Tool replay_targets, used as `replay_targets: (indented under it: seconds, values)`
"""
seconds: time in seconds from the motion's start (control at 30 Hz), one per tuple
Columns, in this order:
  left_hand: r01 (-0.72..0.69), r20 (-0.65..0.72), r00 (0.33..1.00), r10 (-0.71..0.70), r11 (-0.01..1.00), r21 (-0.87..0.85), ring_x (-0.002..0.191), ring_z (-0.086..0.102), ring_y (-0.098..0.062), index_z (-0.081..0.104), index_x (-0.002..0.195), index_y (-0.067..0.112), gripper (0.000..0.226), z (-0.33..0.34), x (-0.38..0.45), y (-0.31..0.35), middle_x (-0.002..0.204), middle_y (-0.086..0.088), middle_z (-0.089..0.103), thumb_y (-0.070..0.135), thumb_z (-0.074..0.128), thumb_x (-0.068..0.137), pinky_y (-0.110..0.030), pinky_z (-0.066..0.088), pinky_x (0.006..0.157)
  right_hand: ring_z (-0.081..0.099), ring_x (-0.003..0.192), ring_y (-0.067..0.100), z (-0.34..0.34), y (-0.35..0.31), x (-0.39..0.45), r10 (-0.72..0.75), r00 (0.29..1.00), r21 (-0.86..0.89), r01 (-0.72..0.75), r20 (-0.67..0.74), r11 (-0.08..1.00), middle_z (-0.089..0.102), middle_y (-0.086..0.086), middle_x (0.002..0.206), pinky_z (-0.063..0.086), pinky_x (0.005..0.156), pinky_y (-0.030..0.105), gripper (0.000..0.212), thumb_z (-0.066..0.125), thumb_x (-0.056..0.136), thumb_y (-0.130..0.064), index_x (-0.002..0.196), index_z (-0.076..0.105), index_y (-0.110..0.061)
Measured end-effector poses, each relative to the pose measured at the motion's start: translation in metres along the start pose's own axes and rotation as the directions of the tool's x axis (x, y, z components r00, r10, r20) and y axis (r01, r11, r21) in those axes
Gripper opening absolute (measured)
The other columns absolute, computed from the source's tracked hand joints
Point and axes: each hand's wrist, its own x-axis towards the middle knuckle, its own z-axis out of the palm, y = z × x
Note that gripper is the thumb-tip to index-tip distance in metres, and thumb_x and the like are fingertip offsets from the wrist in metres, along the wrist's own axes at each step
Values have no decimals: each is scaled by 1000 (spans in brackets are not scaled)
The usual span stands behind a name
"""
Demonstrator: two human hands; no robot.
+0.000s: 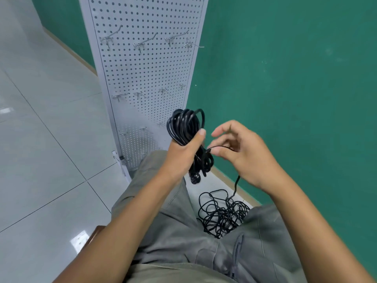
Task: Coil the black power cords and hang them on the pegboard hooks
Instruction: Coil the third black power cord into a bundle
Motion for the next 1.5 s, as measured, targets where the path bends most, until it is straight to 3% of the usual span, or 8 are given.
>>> replay_targets:
  seconds: [0.2,0.43,0.6,0.77,1.0,1.27,1.37,1.5]
  values:
    - [251,351,923,-155,935,-249,68,54,-15,67,82,19,41,15,-14,2,76,-1,57,60,71,86,-30,48,66,63,63,19,-17,-1,3,17,964,-15,-22,-265,1000,61,-5,115,44,62,15,52,94,66,-12,95,55,-29]
    - [473,664,733,-147,811,-343,72,54,-9,70,81,25,49,15,-16,7,79,6,53,71,80,68,-31,48,83,68,66,38,-14,6,-1,109,952,151,-68,-286,986,63,0,112,56,70,37,63,93,48,-36,97,55,-24]
    - [596,758,645,-96,684,-420,67,57,-10,66,100,12,45,12,-16,10,76,3,53,40,89,75,-30,56,78,68,72,21,-14,21,-8,136,981,303,-89,-138,949,67,0,95,55,73,31,44,81,74,-32,105,57,-13]
    - [642,736,670,-99,576,-506,65,58,-12,69,90,6,40,8,-13,16,73,1,55,26,94,66,-30,57,75,69,82,17,-2,59,-25,162,983,218,-140,-84,966,74,6,86,52,82,21,21,54,103,-20,103,60,1]
    - [599,710,681,-178,693,-401,70,62,-16,66,96,6,48,-1,-7,14,74,0,58,23,94,60,-34,58,82,59,61,15,-2,65,-35,263,931,364,-160,-254,917,72,7,73,53,66,21,13,56,101,-4,89,61,0]
    - [569,643,698,-314,789,-232,70,59,-17,61,98,6,41,13,-18,13,72,-3,56,24,76,64,-32,57,78,70,112,19,-11,16,-26,289,893,541,-62,-345,839,67,5,123,61,89,44,15,59,100,-12,87,57,-6]
    - [562,601,725,-336,794,-234,68,59,-18,68,102,5,45,18,-20,10,70,-4,56,24,77,63,-34,56,78,71,93,15,-9,1,-23,260,911,547,-47,-320,836,64,-1,129,61,88,41,17,61,100,-13,84,56,-7]
    - [530,596,737,-318,820,-217,68,61,-16,81,81,16,16,20,-22,12,71,-3,59,20,73,68,-34,55,82,62,75,16,-6,-6,-16,296,895,517,-90,-333,851,65,-3,127,58,76,24,21,64,99,-16,78,59,-13]
